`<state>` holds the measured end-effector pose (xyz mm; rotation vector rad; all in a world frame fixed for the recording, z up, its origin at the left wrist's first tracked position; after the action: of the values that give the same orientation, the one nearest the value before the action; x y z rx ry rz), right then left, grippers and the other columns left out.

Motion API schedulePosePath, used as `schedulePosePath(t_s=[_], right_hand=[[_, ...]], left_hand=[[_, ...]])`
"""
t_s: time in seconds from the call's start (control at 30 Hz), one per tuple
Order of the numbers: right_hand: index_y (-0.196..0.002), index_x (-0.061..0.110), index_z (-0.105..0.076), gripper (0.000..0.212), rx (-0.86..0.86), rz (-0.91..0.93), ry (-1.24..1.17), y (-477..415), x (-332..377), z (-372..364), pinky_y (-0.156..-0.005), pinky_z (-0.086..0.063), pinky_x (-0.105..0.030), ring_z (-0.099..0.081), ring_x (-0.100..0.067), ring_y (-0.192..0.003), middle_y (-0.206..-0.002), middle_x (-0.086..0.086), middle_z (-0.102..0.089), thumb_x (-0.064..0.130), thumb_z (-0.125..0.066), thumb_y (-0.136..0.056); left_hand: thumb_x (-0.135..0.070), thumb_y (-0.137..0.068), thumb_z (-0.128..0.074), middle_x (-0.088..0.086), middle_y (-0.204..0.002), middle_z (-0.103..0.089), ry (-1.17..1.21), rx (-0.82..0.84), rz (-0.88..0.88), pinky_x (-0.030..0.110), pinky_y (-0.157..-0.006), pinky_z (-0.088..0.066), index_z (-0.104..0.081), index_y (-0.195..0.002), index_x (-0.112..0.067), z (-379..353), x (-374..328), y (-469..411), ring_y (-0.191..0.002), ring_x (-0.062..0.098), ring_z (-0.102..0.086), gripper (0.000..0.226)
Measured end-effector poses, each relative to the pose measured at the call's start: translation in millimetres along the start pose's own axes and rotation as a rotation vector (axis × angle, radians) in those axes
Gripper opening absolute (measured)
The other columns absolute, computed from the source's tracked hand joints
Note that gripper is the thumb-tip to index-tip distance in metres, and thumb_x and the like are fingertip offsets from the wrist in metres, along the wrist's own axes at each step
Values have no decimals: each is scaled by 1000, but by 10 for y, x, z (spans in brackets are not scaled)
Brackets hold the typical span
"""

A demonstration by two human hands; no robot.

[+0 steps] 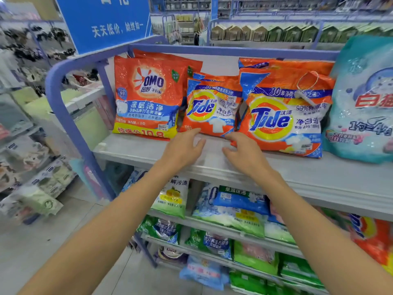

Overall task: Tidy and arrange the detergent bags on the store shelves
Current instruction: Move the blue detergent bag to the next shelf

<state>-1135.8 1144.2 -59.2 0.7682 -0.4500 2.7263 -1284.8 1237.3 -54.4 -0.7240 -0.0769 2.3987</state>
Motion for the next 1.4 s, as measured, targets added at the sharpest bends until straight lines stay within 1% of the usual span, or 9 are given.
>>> schedulePosePath(t_s=[0.2,0.4,0.57,0.7,1.03,1.17,1.23,1.3,1.4], right_hand=[[-141,17,-57,43,-109,-33,98,633,-30,150,-106,-44,-40,-49,-22,-135,-146,-1,-55,39,-49,-105],[-149,11,-49,51,-161,-79,187,1473,5,142,-125,-23,-40,-30,-26,-151,-162,-9,-38,37,-50,-106],[-158,16,-35,57,-117,-153,211,2045,-168,-93,-126,-15,-36,-19,-22,-156,-168,-3,-24,40,-45,-107],[-158,15,-35,58,-91,-205,193,2257,-381,-212,-125,-13,-32,-22,-22,-155,-167,-5,-28,40,-45,-107],[-154,12,-38,55,-23,-292,123,2008,-1201,-570,-121,-26,-37,-30,-25,-150,-162,-10,-36,38,-47,-106],[-153,9,-37,55,-11,-298,73,1781,-1436,-829,-113,-34,-36,-35,-25,-144,-155,-11,-42,36,-48,-106],[-153,8,-34,57,-5,-312,98,1624,-1545,-958,-107,-40,-38,-42,-29,-138,-152,-13,-45,37,-46,-106],[-157,7,-26,62,-4,-347,120,1418,-1632,-1056,-106,-44,-42,-44,-33,-139,-158,-17,-39,36,-46,-106],[-161,3,-9,73,-4,-439,148,1159,-1757,-1210,-116,-34,-43,-26,-33,-152,-169,-17,-16,41,-41,-107]], left_hand=[[-45,-106,-45,4,-151,-53,-29,60,-66,42,-116,-38,-48,-151,-18,-81,-118,502,-141,26,-46,53],[-38,-106,-44,16,-156,-44,-199,6,-158,53,-120,-27,-44,-153,-16,-85,-139,1135,-147,40,-31,51],[-38,-107,-43,15,-167,-24,-167,13,-147,55,-124,-21,-34,-158,-21,-301,-93,1601,-154,37,-17,55],[-41,-107,-41,10,-169,-20,-112,90,-108,49,-126,-17,-29,-160,-23,-572,-169,1797,-156,32,-13,58],[-38,-106,-43,12,-163,-33,-135,178,-49,49,-123,-25,-36,-157,-17,-1517,-198,1532,-152,35,-23,55],[-39,-106,-43,13,-157,-42,-127,152,6,48,-117,-36,-39,-154,-15,-1928,-34,1227,-144,36,-37,55],[-42,-105,-42,14,-150,-51,-95,149,33,50,-106,-45,-40,-153,-16,-2120,38,1087,-133,38,-50,55],[-44,-105,-42,14,-137,-60,-39,132,62,49,-95,-51,-41,-151,-17,-2286,80,972,-121,39,-58,53],[-51,-104,-46,19,-132,-63,203,59,157,36,-88,-47,-44,-147,-13,-2440,112,839,-119,39,-59,58]])
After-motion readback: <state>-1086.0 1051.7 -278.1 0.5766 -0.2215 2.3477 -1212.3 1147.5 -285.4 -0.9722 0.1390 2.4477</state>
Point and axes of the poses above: each hand's wrist, its own y-axis away from the middle knuckle, its own z-axis out of the back of the hand, x = y × z, the point moved 9 cm from there along -y, towards the middle knuckle
